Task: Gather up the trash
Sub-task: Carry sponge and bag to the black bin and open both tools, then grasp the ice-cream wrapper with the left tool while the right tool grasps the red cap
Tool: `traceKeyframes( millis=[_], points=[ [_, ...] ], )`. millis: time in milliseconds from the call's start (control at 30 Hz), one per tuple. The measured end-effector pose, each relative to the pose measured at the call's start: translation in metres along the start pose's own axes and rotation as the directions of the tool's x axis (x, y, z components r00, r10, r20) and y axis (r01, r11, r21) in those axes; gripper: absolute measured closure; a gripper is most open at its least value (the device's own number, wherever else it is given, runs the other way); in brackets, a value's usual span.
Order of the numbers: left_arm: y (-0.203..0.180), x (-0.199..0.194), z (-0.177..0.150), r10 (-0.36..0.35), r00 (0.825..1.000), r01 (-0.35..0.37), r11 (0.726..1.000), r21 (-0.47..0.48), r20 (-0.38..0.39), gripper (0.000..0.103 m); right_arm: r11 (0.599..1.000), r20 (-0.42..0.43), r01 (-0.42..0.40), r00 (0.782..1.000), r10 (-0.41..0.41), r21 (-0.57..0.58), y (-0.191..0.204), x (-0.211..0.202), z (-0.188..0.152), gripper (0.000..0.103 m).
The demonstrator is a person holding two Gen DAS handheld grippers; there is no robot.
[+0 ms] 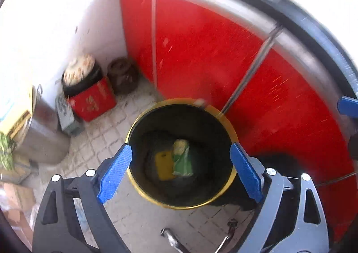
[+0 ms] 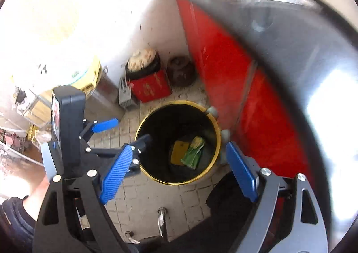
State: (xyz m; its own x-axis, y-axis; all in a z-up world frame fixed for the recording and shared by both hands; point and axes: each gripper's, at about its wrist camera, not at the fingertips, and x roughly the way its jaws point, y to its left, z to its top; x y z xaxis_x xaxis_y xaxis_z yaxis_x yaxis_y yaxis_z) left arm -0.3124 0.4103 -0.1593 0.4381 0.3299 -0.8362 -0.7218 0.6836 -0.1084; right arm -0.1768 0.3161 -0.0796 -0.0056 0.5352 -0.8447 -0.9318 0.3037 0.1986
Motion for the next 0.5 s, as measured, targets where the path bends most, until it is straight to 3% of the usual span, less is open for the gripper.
traceKeyframes(
  millis=[133,233,333,433,500],
  points=[
    [-0.051,-0.052,0.032,-0.094,0.992,0.085,0.992,0.095,0.087,0.015,0.993,0.141,0.061,0.987,-0.075,0.098,-0.036,-0.096,-0.012,0.013],
    [-0.113,-0.089,0.052,-0.199,0.969,0.162,0.96,0.229,0.15,0.011,0.96,0.222,0.147,0.954,-0.201,0.239,-0.08,-0.169,-0.038,0.009],
    [-0.19,-0.119,0.06,-0.345,0.927,0.266,0.882,0.39,0.146,0.01,0.854,0.226,0.316,0.873,-0.433,0.412,-0.135,-0.24,-0.088,0.009],
    [-0.278,-0.143,0.053,-0.487,0.868,0.365,0.755,0.545,0.095,0.009,0.718,0.174,0.424,0.784,-0.596,0.552,-0.178,-0.298,-0.142,0.009],
    [-0.328,-0.154,0.042,-0.561,0.827,0.419,0.661,0.623,0.039,0.009,0.627,0.124,0.455,0.74,-0.661,0.633,-0.202,-0.327,-0.179,0.009]
  ],
)
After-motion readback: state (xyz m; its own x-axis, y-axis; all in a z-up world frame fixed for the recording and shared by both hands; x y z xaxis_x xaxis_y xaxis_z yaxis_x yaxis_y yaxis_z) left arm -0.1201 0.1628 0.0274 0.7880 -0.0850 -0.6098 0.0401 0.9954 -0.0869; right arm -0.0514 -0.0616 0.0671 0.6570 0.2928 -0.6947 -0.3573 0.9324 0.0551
